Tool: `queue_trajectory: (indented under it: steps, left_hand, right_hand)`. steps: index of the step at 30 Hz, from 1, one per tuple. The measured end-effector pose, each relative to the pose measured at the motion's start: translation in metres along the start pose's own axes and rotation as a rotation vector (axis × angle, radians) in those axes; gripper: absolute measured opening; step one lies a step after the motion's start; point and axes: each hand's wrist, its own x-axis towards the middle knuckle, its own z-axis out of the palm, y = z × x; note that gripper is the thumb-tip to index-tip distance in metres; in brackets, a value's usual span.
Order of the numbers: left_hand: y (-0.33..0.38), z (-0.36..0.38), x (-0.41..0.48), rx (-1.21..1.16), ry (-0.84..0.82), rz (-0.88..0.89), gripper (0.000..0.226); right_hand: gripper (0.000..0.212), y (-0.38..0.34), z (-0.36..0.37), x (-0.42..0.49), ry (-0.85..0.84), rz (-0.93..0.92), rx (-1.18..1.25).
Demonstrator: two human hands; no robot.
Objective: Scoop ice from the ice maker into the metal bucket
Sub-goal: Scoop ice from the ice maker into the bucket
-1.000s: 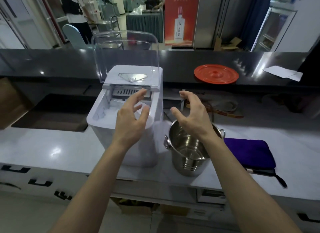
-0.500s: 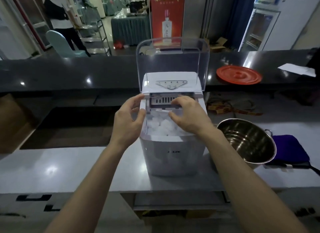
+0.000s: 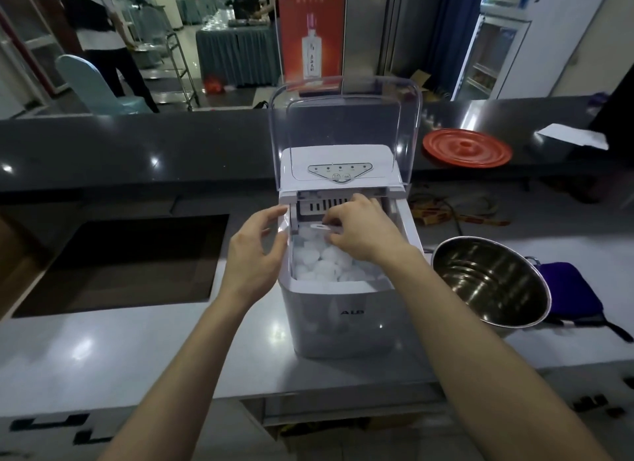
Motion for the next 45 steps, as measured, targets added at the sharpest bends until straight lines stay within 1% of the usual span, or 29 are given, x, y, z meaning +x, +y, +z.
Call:
queue_trajectory:
  steps: [3, 7, 11, 13, 16, 18, 21, 26, 30, 36, 38, 42, 45]
  left_hand:
    - [-0.003, 0.002, 0.004, -0.004, -0.001, -0.002, 0.038]
    - [-0.001, 0.009, 0.01, 0.037, 0.002, -0.001, 0.037]
    - [0.0, 0.019, 0.016, 0.104, -0.002, 0.004, 0.036]
    - [0.0, 0.025, 0.016, 0.142, 0.009, 0.013, 0.035]
    - [0.0, 0.03, 0.015, 0.193, 0.033, 0.016, 0.035]
    - [0.001, 0.031, 0.015, 0.217, 0.039, 0.015, 0.035]
    - [0.002, 0.031, 0.015, 0.222, 0.038, 0.001, 0.034]
    - [0.002, 0.033, 0.012, 0.182, 0.049, -0.001, 0.033]
    - [-0.001, 0.033, 0.011, 0.162, 0.057, 0.003, 0.032]
    - [-0.006, 0.032, 0.011, 0.132, 0.069, 0.009, 0.032]
    - [-0.007, 0.033, 0.011, 0.132, 0.075, 0.003, 0.031]
    - [-0.006, 0.035, 0.01, 0.141, 0.083, 0.001, 0.031]
    - [-0.007, 0.034, 0.009, 0.152, 0.083, 0.006, 0.032]
  right_hand:
    - [0.029, 0.004, 0.0, 0.006, 0.048, -0.012, 0.154]
    - [0.02, 0.015, -0.016, 0.01, 0.196, -0.034, 0.421]
    - [0.023, 0.03, -0.034, 0.005, 0.326, -0.029, 0.715]
    - [0.026, 0.039, -0.033, 0.004, 0.376, 0.013, 0.786]
    - [0.034, 0.049, -0.029, 0.0, 0.436, 0.088, 0.819]
    - [0.034, 0.052, -0.026, -0.004, 0.431, 0.117, 0.806]
    - [0.024, 0.054, -0.026, -0.009, 0.372, 0.137, 0.752]
    - [0.02, 0.064, -0.043, -0.015, 0.174, 0.127, 0.608]
    - [0.019, 0.069, -0.052, -0.019, 0.15, 0.12, 0.561]
    - [0.016, 0.07, -0.052, -0.019, 0.025, 0.117, 0.453]
    - [0.018, 0.07, -0.053, -0.017, -0.012, 0.109, 0.39]
    - [0.025, 0.067, -0.052, -0.016, -0.022, 0.094, 0.242]
    - [0.03, 0.066, -0.055, -0.014, -0.091, 0.089, 0.183]
